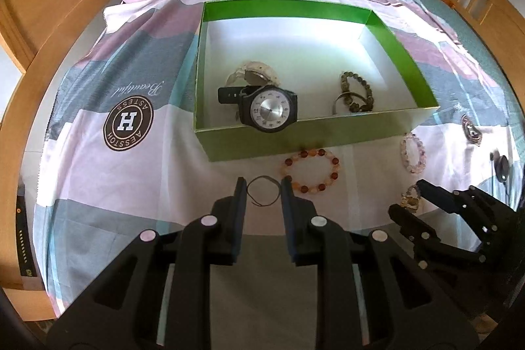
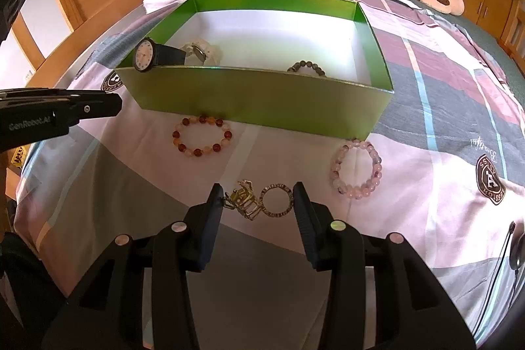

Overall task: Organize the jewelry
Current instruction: 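Lift the gold charm and small ring and carry both tools over the box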

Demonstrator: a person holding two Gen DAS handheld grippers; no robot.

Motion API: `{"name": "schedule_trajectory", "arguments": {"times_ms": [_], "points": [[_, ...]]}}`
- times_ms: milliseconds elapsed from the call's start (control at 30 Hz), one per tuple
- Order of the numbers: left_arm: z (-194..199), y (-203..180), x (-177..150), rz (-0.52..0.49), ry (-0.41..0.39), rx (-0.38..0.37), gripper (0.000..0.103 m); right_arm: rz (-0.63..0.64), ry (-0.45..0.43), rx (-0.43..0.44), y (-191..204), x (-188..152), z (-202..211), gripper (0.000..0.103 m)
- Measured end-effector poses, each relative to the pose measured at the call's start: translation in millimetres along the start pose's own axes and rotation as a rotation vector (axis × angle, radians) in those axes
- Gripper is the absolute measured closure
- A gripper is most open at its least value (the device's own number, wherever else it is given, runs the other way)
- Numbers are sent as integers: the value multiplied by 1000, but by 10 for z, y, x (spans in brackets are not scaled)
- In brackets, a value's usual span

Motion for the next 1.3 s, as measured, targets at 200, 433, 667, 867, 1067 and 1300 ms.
{"name": "schedule_trajectory", "arguments": {"times_ms": [200,433,667,867,1067,1300], "points": [[-19,-71,-39,-23,2,10,82,-7,26,-8,5,-56,-53,59],[71,-63,-48,-20,-21,2,82,2,24,-11,59,-68,-25,59],[84,-79,-55,-22,-23,3,82,8,26,-7,86,-96,-11,59],[85,-87,-59,-22,-23,4,82,8,31,-6,89,-111,-17,59],[88,-95,-61,-21,-23,5,82,14,41,3,128,-153,-57,59],[75,-116,-77,-33,-21,5,82,13,45,5,120,-156,-66,59]]}}
Point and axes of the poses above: each gripper's, at about its wrist camera, not at the fingertips, and z roughly against the way its jaws point, y to its left, x to its top, the point moved 4 cm from there along -z, roughly the way its jaws point, and after that the axes turned 7 degrees about y, right-handed, at the moved point
